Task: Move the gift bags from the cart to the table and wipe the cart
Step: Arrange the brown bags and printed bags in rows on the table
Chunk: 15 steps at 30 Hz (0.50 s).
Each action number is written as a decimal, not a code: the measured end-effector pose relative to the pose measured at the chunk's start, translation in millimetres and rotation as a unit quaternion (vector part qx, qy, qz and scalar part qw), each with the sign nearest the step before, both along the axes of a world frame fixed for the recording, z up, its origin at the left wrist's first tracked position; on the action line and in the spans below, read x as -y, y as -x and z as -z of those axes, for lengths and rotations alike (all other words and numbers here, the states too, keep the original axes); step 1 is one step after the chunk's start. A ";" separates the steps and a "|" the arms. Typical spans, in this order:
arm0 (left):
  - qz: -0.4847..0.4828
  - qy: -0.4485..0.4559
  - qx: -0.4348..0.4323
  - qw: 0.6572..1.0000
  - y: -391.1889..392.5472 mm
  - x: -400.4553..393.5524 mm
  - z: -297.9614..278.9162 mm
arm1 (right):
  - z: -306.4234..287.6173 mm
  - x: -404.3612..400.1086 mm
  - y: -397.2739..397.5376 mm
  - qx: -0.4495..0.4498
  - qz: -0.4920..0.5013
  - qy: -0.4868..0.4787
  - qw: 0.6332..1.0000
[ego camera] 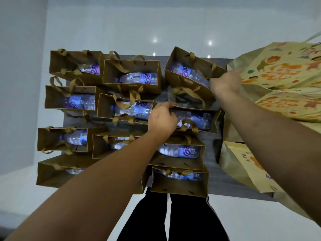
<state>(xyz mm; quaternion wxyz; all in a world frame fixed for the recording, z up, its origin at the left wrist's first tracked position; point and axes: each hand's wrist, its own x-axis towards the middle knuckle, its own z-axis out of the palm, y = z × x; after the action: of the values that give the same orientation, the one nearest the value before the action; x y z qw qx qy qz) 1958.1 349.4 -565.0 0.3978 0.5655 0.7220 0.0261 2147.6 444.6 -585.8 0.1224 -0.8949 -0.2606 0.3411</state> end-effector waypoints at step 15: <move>0.033 -0.054 -0.030 0.998 8.2 -2.7 19.3 | 37.3 -2.7 -40.2 -0.009 -0.142 0.040 0.989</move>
<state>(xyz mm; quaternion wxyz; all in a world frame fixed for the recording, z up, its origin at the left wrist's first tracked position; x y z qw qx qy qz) 1949.9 352.1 -584.2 0.3458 0.6101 0.7120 0.0349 2187.8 447.3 -623.1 0.0391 -0.8497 -0.3700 0.3736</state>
